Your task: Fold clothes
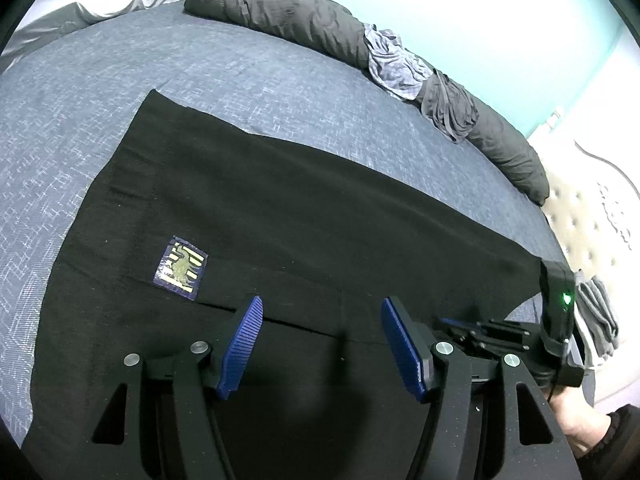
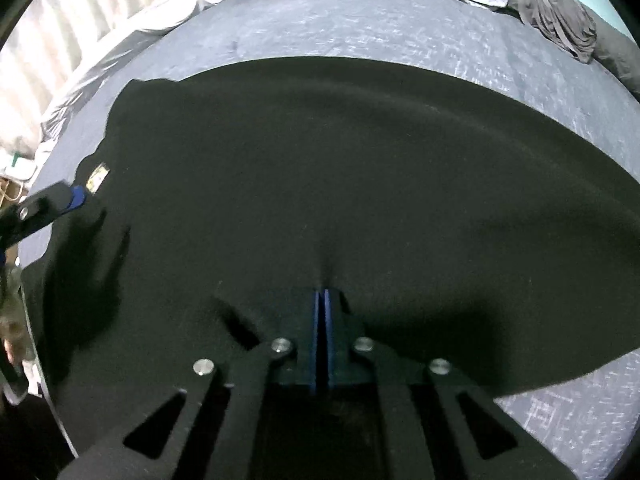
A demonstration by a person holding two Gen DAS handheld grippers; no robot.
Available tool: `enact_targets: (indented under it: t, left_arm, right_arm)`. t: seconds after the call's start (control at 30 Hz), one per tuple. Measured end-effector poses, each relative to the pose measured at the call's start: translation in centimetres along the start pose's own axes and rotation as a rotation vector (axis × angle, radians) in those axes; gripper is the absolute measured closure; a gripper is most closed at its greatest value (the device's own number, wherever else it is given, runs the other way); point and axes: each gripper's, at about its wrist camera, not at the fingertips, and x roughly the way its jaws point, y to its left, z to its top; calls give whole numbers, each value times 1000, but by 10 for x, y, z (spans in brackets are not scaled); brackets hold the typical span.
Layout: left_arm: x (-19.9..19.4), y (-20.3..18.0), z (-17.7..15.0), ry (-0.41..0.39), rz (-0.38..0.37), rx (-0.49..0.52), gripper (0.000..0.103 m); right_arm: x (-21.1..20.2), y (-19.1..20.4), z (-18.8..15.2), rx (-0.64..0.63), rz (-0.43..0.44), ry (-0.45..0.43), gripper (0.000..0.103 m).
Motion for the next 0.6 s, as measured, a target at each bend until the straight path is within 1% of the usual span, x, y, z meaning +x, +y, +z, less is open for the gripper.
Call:
enact_targets:
  t: [0.17,0.3,0.37,0.43,0.5,0.57,0.6]
  left_arm:
    - [-1,0,-1,0,3,1,37]
    - [0,-1,-1,4,5,4,37]
    - [1,0,-1,6,5,5,37]
    - [2,1,-2,8,6,4,37]
    - [2,2,-2,8,8,1,37]
    - [2,2,-1,6,7,-2,37]
    - [2,2,-2,5,8,-2,36]
  right_arm:
    - [-2,-5,-12,-2,32,9,101]
    - [-1,-4,-9,0,33,13,101]
    - [-2,-7,-6,27,56,8,101]
    - [-10,-13,-3,55,86,-17,99]
    - [-24,-22,4,66,84,-61,97]
    - [-39,-39,10,81,42,-114,97]
    - [-50,-56,10,106,6,-132,91]
